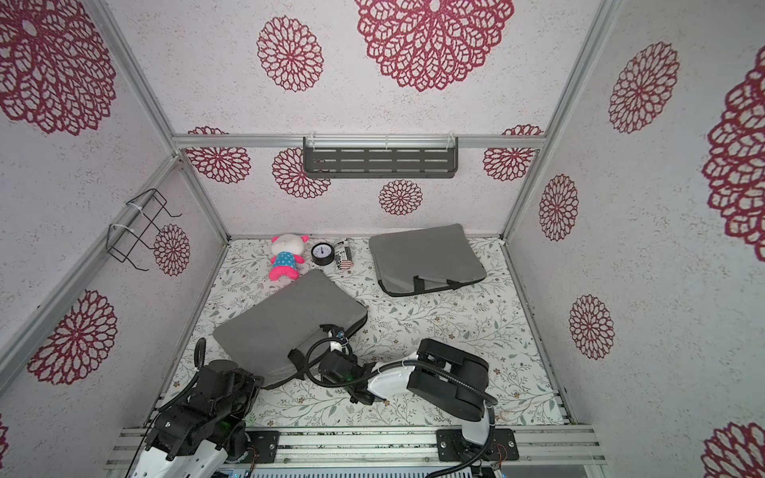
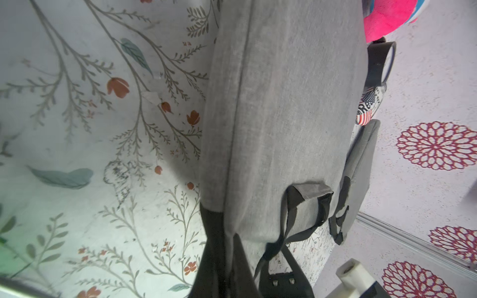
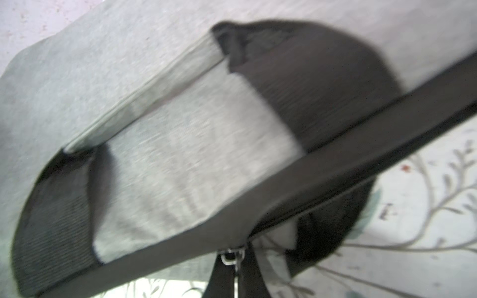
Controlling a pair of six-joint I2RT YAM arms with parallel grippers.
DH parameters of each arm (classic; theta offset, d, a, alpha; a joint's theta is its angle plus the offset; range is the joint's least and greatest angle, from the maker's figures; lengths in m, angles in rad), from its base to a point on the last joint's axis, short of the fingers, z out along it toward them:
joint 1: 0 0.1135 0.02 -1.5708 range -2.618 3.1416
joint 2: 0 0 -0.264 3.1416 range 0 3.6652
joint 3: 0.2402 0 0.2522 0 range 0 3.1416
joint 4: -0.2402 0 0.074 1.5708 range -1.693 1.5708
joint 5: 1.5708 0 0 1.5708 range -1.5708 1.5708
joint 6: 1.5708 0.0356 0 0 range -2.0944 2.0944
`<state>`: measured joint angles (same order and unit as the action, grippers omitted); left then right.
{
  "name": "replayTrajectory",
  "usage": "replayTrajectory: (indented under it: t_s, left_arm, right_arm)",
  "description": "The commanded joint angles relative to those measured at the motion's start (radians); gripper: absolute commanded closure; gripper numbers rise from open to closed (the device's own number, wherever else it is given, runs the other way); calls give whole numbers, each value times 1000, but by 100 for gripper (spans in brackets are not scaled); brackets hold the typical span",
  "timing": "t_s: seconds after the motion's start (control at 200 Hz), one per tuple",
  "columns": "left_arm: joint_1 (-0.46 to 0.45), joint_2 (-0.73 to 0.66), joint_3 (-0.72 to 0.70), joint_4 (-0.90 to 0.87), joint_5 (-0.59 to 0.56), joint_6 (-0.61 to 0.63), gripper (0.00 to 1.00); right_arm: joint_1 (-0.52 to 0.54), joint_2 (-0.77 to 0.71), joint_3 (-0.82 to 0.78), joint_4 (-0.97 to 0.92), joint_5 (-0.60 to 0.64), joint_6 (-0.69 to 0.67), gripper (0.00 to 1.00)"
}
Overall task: Put the mouse into the laptop bag
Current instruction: Zip the zipper on the zippered laptop bag.
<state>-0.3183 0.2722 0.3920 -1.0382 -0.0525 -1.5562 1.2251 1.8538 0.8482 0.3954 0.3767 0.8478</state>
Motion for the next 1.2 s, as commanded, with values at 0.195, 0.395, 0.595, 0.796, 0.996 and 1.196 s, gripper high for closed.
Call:
replayTrajectory:
  t_s: [0.195, 0.395, 0.595, 0.796, 0.996, 1.196]
  left_arm:
    - [194, 175, 43, 18, -41, 169, 100]
    - [442, 265, 69, 66, 110, 364, 100]
    - [681, 428, 114, 117, 234, 540, 100]
    - [797, 596, 125, 217, 328, 606, 100]
    - [802, 745, 229, 241, 246, 615, 100]
    - [805, 912, 363, 207, 196, 624, 100]
  right_arm:
    - [-135, -71, -132, -142, 109, 78, 100]
    - [-176, -113, -199, -138, 118, 92, 100]
    - [-189, -143, -239, -144, 132, 100, 100]
    - [-191, -169, -257, -173, 160, 107, 100]
    - [-189, -195, -293, -161, 164, 109, 100]
    - [-153, -218, -306, -155, 167, 108, 100]
